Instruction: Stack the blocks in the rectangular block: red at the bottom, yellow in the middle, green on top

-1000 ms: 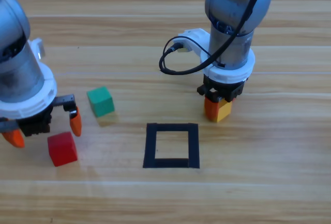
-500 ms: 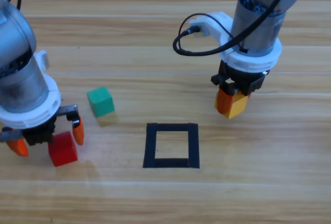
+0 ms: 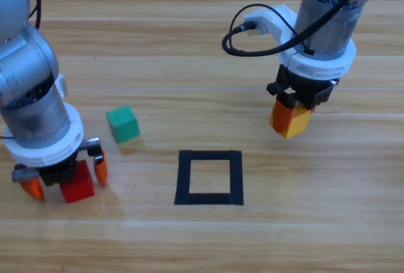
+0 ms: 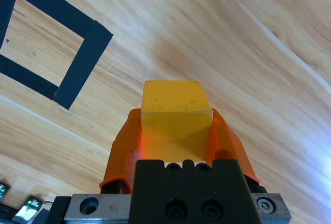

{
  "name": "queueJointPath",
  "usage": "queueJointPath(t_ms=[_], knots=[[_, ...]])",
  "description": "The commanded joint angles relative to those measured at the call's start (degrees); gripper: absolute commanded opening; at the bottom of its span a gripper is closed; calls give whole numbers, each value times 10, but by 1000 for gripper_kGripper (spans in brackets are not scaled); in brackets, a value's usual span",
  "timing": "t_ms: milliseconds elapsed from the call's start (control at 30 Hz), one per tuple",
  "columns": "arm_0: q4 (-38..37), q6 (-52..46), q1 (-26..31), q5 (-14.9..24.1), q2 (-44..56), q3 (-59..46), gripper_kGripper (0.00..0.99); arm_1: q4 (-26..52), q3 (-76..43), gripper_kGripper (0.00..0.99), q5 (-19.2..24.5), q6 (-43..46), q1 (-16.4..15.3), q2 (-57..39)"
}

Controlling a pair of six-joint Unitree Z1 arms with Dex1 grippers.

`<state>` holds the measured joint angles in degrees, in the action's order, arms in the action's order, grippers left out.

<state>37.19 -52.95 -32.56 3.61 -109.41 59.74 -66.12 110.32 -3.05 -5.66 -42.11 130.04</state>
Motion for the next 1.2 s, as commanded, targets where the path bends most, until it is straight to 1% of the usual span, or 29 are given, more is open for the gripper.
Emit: queueJointPath(t_ms=[33, 200, 467, 533, 567, 633, 767, 833, 933, 1200], knots=[[-6, -10, 4, -2, -18, -6, 856, 0, -18, 0, -12, -6, 33, -18], [-6, -8, 4, -2, -22, -5, 676, 4, -21, 0, -19, -9, 41, -23], [-2, 15, 1, -4, -35, 13, 287, 8, -27, 0, -21, -13, 49, -26], [3, 23, -1, -5, -43, 24, 225, 8, -27, 0, -21, -15, 51, -26], [6, 29, -2, -8, -46, 30, 219, 8, -28, 0, -21, -15, 52, -26], [29, 40, -7, -9, -50, 56, 167, 8, -28, 0, -21, -17, 53, -27], [126, 73, -22, -4, -61, 157, 18, 8, -27, 0, -21, -19, 55, -27], [158, 88, -36, -3, -58, 199, 0, 8, -28, 0, -21, -20, 55, -29], [202, 91, -66, 4, -58, 251, 0, 11, -29, 0, -21, -22, 56, -29], [205, 72, -149, -1, -65, 279, 0, 16, -34, 0, -22, -22, 58, -29]])
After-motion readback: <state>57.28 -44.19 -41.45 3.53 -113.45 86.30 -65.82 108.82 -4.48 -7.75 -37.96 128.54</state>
